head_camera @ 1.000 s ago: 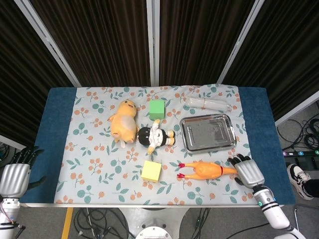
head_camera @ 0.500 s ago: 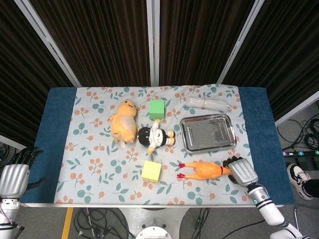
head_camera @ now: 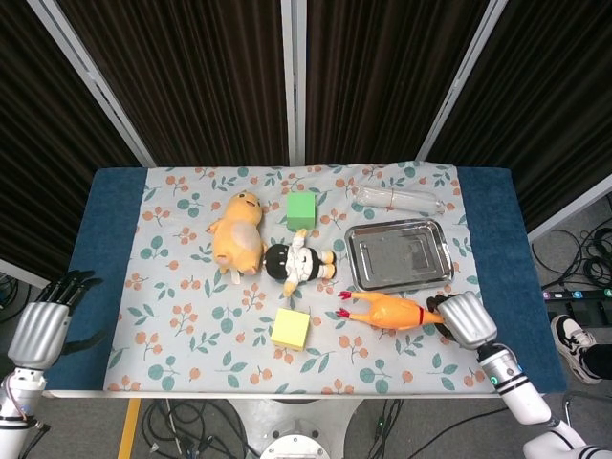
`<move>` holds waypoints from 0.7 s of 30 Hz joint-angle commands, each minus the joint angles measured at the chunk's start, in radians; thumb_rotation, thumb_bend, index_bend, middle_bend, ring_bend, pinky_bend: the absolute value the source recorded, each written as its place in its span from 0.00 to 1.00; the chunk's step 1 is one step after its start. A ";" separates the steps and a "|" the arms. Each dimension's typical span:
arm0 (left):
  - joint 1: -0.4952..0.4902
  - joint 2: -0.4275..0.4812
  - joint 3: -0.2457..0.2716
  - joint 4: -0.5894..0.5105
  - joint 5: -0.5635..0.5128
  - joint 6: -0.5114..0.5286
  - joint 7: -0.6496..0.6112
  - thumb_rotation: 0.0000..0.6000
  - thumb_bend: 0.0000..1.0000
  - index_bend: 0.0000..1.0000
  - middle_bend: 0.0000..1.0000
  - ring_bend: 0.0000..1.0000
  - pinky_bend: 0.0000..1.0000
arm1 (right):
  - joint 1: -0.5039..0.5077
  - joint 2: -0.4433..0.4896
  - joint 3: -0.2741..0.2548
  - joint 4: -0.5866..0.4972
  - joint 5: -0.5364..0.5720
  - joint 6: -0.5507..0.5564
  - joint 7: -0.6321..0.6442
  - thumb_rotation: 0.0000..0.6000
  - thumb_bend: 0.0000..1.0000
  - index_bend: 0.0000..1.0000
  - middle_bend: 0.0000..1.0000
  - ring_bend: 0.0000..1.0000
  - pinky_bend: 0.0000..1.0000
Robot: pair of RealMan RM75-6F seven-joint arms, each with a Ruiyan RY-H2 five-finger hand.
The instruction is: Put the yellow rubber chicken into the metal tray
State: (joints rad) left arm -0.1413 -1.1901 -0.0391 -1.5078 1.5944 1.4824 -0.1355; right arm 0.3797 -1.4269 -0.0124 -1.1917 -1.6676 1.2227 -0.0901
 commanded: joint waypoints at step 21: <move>-0.561 0.161 -0.128 -0.158 0.019 -0.583 -0.819 1.00 0.02 0.22 0.22 0.15 0.25 | 0.394 0.309 0.237 -0.435 -0.049 -0.237 -0.270 1.00 0.30 0.97 0.79 0.75 1.00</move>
State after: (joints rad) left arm -0.6550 -1.0420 -0.1506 -1.6562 1.6293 0.9473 -0.9071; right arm 0.7451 -1.1246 0.2034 -1.6075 -1.7242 1.0174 -0.3284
